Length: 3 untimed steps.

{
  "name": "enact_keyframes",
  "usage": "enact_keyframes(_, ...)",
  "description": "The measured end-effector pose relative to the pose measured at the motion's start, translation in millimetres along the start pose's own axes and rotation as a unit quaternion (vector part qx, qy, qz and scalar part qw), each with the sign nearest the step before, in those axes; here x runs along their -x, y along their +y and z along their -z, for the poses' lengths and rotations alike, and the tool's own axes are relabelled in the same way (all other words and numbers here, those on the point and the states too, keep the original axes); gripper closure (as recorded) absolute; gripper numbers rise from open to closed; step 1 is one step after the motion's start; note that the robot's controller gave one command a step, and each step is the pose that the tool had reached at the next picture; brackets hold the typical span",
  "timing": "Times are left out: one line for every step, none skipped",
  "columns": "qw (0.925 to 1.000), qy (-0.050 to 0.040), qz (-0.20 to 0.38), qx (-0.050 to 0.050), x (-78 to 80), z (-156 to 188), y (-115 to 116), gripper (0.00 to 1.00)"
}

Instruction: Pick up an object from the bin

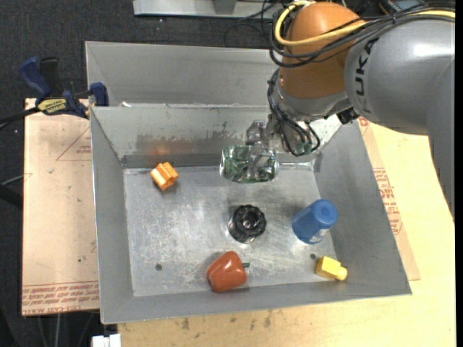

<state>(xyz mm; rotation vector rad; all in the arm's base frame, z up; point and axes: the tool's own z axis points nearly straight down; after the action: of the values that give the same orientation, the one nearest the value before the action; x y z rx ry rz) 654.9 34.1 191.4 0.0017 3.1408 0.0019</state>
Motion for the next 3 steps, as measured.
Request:
enact_keyframes(1.0000,-0.0085,-0.003,0.000,1.7,-10.1,-3.8,1.00)
enact_keyframes(1.0000,0.0066,-0.003,0.000,-5.0,-2.0,-2.0,1.00)
enact_keyframes(0.9996,-0.0029,-0.028,0.000,-2.3,-56.2,-18.8,0.00)
